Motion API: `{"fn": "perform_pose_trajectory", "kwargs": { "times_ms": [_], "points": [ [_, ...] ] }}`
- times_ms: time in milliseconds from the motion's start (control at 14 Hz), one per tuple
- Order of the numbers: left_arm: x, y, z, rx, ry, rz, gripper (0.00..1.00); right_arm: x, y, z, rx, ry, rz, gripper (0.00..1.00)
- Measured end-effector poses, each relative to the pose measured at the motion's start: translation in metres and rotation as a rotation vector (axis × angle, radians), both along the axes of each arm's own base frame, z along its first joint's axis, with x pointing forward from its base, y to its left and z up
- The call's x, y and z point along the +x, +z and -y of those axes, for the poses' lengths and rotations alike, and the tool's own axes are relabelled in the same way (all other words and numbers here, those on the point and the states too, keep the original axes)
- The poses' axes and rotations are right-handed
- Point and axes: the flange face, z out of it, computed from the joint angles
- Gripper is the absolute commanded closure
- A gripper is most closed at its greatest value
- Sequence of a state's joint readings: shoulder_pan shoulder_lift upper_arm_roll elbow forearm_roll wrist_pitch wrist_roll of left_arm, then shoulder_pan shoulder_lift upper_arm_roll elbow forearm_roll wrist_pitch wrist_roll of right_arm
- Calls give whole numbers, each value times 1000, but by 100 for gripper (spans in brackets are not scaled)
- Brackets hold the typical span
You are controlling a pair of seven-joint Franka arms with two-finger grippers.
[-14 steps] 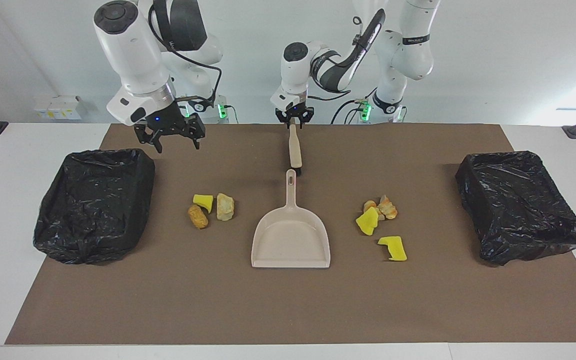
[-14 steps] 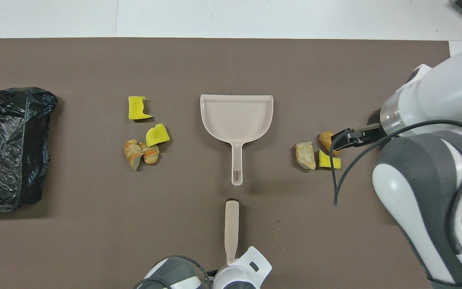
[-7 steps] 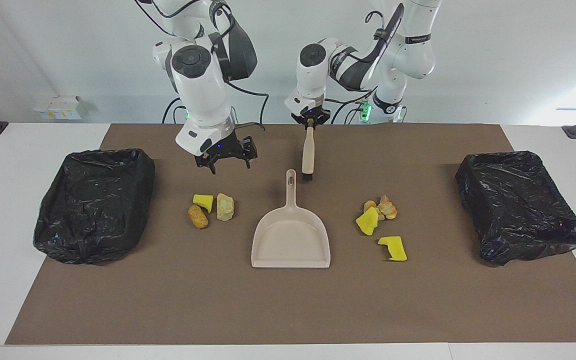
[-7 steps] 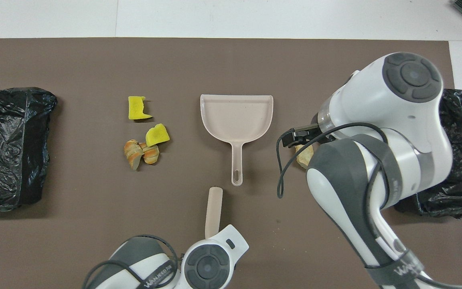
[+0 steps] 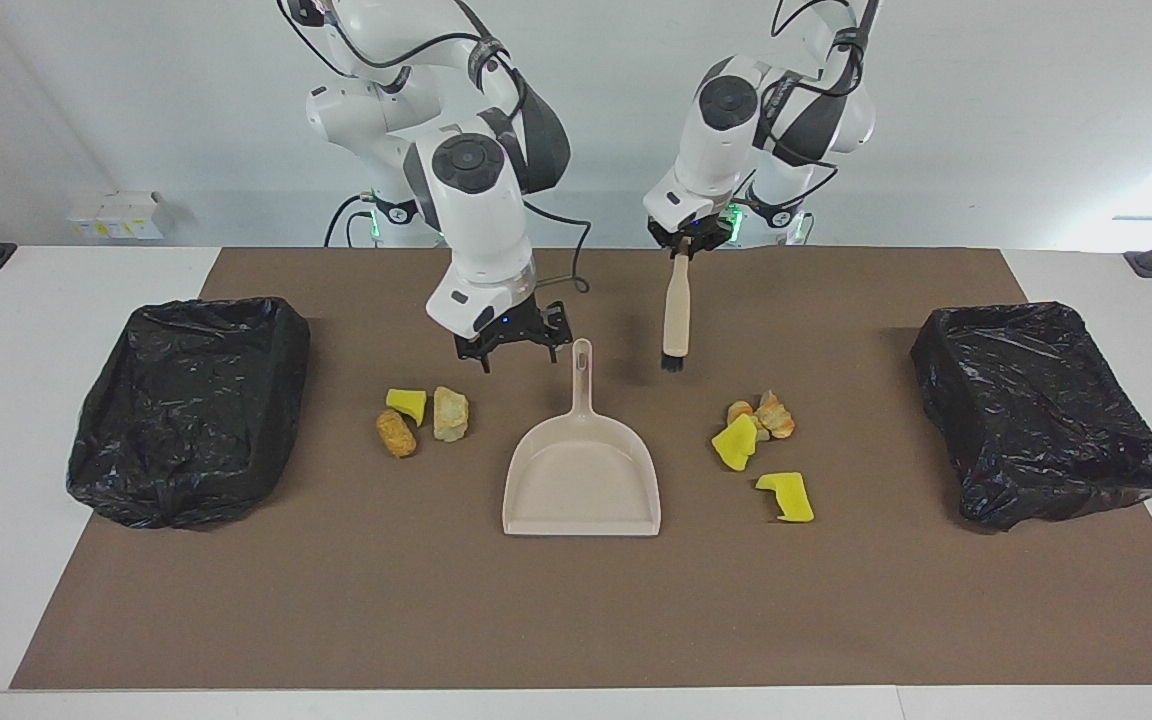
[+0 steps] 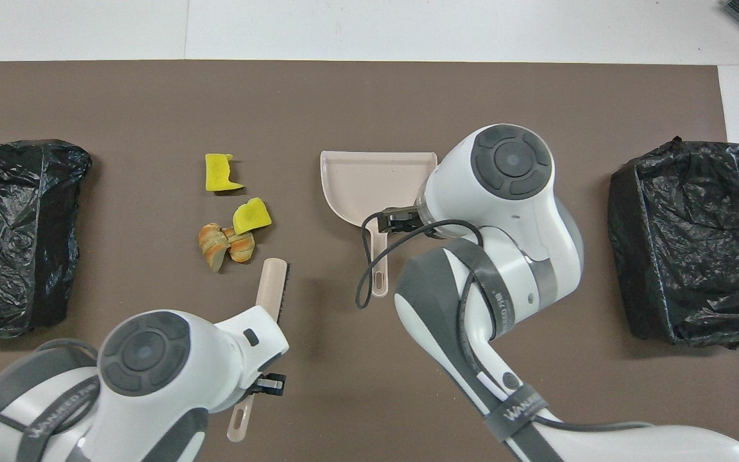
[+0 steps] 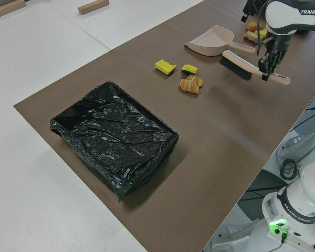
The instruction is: Sweep and dump trash in bin
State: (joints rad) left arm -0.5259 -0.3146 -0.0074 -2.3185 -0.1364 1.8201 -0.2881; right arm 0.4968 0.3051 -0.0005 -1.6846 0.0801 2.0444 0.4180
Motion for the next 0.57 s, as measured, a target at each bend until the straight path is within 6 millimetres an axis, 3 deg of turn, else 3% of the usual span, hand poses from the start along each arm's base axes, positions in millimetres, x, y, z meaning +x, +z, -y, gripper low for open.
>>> {"fn": "perform_pose_trajectory", "kwargs": {
  "times_ms": [286,429,572],
  "points": [
    [53,-3,-84,-23,-19,33,100,-11,-56,-50,-18,-45,-3,9],
    [86,-2,-128,-26,19,86,100,-13,-71,-54,-32,-55,-19,11],
    [121,0,-149,-20,54,133,100,-15,-75,-53,-40,-57,-31,22]
  ]
}}
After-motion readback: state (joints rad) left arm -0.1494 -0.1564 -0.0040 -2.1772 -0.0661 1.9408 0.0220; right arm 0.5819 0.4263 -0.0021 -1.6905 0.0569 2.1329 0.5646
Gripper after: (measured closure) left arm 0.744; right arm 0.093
